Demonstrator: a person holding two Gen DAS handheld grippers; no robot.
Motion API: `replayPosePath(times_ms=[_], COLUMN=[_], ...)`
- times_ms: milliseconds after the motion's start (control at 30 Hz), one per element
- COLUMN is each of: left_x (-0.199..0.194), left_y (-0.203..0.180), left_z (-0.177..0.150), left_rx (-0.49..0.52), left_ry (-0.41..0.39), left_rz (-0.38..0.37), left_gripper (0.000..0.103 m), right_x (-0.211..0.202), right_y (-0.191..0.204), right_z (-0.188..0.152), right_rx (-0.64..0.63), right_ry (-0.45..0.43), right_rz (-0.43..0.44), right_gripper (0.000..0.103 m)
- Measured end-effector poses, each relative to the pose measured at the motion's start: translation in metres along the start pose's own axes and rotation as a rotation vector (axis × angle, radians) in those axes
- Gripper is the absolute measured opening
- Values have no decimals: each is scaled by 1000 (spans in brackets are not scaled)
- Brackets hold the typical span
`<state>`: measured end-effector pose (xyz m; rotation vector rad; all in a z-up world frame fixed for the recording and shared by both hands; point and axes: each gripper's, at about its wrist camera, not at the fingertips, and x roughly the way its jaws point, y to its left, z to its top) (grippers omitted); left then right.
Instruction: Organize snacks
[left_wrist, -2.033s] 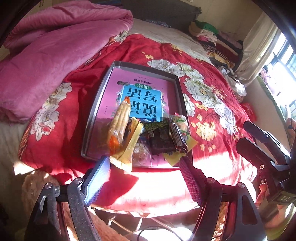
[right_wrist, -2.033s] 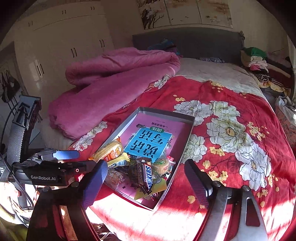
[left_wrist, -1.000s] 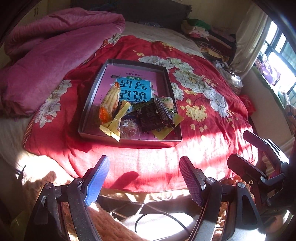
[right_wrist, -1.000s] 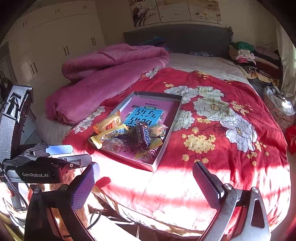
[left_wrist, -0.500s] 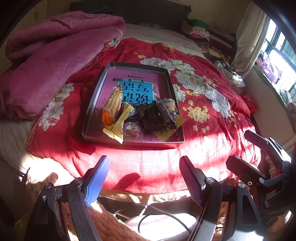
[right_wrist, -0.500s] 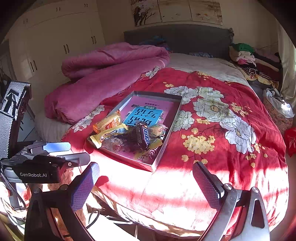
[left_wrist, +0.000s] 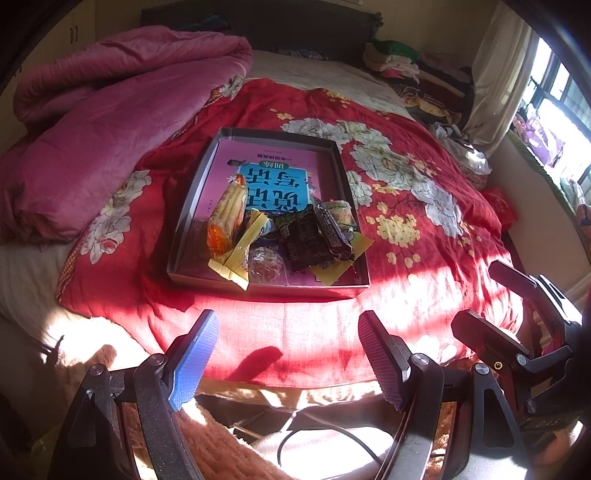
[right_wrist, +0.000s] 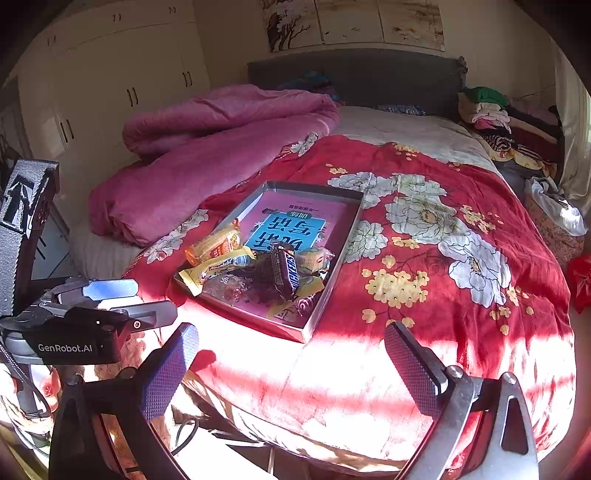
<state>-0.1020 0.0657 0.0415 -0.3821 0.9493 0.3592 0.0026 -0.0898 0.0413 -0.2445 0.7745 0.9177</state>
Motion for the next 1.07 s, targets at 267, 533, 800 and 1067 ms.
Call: replayPosePath(times_ms=[267,533,800,1067], left_x=[1,1,-2,-15], left_y=[0,0,-4,13], left_z=[0,0,1,11], left_rx=[-1,-2,-4,-67], left_ry=[7,10,-7,-130], left_rz=[5,21,15,39], left_gripper=[79,79,79,79], right_x=[0,0,0,5], right_y=[-1,-1,-2,-11], right_z=[0,0,-1,-3], right_rx=[1,4,6,36], right_ry=[2,1,0,2], right_rz=[-2,0,-3,-12], right_gripper=[102,102,102,102])
